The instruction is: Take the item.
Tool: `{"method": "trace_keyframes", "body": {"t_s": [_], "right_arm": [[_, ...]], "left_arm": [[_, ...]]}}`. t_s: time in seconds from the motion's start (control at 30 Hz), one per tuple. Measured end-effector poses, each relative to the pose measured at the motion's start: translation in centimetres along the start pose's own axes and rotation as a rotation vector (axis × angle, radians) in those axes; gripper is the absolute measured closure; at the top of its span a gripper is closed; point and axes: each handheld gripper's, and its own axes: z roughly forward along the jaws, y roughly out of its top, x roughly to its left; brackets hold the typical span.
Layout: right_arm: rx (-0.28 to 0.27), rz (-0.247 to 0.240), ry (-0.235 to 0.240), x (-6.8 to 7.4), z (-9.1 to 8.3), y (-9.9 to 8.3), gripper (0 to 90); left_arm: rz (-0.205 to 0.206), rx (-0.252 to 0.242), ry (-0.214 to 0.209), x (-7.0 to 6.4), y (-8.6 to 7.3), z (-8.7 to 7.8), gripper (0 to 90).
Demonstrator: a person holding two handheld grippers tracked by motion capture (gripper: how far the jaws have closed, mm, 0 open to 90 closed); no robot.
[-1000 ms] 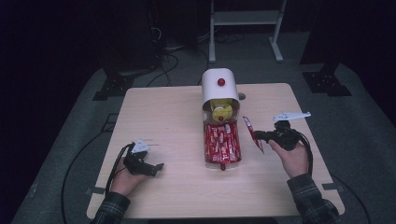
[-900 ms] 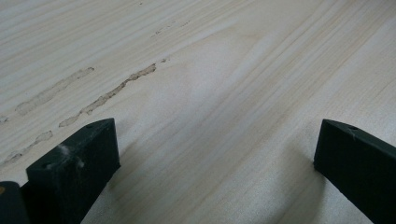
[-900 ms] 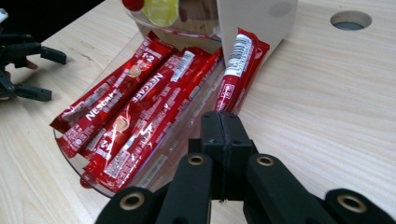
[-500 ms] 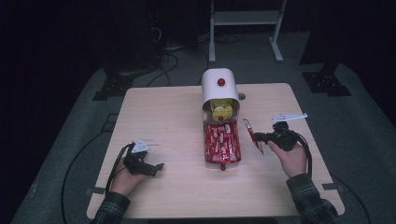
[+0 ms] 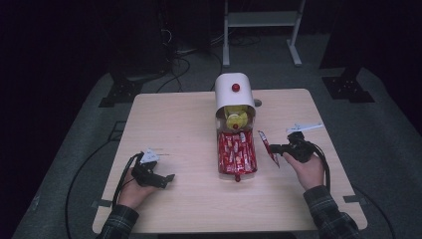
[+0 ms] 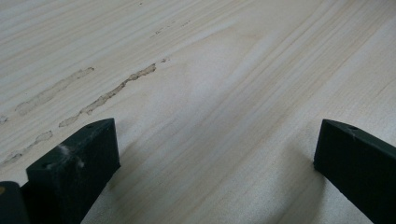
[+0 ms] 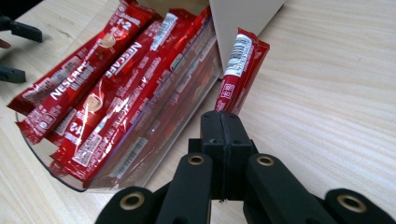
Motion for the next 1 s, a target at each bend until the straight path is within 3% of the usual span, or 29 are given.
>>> {"method": "trace_keyframes", "body": {"t_s": [1.0], "right_arm": [[0.089, 0.021, -0.001, -0.8, 2.9, -1.2, 89.1]], "left_arm": [[0.0, 0.001, 0.0, 0.0, 0.0, 0.0, 0.0]]}}
